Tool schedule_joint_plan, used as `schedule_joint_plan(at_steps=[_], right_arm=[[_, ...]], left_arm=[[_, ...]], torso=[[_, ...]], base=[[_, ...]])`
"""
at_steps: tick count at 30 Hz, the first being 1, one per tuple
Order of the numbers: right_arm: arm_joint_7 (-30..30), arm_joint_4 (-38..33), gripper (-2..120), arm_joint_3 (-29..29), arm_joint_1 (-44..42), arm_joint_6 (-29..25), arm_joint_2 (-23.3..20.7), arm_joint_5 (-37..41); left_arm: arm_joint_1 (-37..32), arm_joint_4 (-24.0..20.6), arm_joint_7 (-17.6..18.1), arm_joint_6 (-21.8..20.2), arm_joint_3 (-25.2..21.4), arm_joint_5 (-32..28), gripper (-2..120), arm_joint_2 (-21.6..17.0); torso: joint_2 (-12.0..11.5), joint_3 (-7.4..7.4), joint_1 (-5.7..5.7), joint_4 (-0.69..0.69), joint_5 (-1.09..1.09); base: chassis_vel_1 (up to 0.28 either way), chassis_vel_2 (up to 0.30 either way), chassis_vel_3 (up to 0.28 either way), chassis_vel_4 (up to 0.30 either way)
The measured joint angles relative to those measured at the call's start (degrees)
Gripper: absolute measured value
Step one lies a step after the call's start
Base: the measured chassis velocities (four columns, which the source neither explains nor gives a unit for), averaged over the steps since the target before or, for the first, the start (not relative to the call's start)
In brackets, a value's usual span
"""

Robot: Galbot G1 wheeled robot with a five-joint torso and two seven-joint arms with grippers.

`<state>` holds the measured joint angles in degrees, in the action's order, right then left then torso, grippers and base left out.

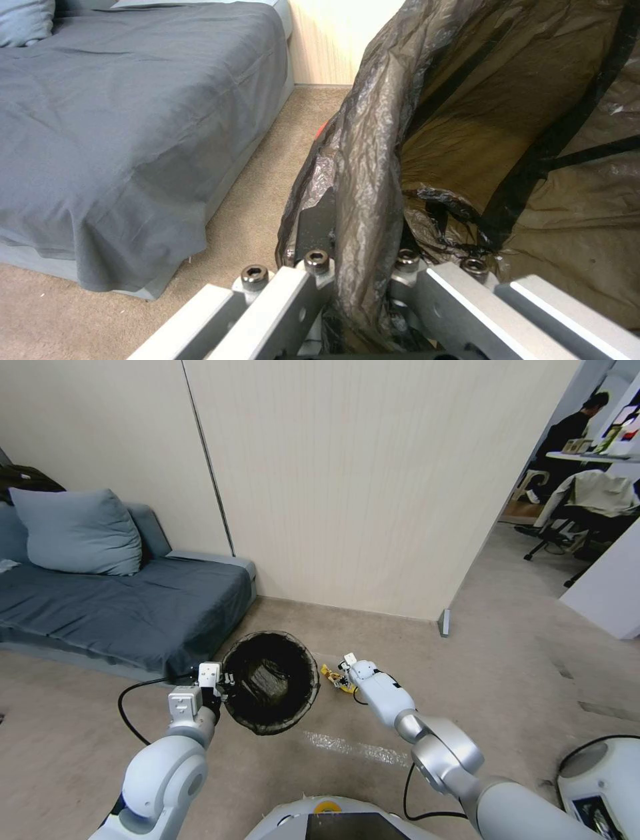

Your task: Pick up the trash bin, then pick up the garbage from the floor and place it into the trash bin.

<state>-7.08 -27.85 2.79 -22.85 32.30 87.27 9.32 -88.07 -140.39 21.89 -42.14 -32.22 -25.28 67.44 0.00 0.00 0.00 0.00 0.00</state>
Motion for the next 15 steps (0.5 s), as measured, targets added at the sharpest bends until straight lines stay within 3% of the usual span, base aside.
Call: schedule_joint_plan(at_steps=[15], right_arm=[[-0.24,-1.98,35,0.35,-0.35,0.45,-1.28,0.55]], left_arm=[[0.45,0.41,-0.06,0.0,-0.11,0.0,0,-0.56]], torso=[[0.0,0.0,0.0,0.0,0.0]], base=[[0.0,0.0,0.0,0.0]])
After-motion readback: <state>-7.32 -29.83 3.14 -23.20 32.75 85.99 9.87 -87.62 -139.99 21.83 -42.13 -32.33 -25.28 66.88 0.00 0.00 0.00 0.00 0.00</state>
